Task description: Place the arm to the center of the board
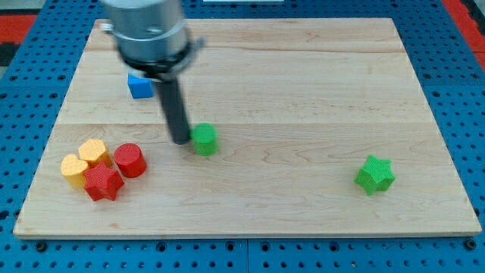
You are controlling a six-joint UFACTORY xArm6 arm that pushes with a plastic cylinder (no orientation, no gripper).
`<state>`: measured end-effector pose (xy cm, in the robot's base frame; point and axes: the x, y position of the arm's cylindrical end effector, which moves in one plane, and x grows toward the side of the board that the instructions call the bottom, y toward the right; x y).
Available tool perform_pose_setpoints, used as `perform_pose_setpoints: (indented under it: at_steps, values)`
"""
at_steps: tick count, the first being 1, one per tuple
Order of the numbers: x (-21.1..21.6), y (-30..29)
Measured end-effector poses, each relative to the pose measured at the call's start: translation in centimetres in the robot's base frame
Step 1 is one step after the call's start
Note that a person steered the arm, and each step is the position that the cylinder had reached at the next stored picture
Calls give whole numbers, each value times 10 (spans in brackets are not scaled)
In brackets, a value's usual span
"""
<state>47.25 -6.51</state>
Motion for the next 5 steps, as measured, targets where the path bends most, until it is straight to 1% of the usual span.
perform_pose_setpoints:
  at_steps: [1, 2, 3, 5]
  values:
    - [10, 92]
    - [22, 163]
    - [6, 147]
    - [0, 141]
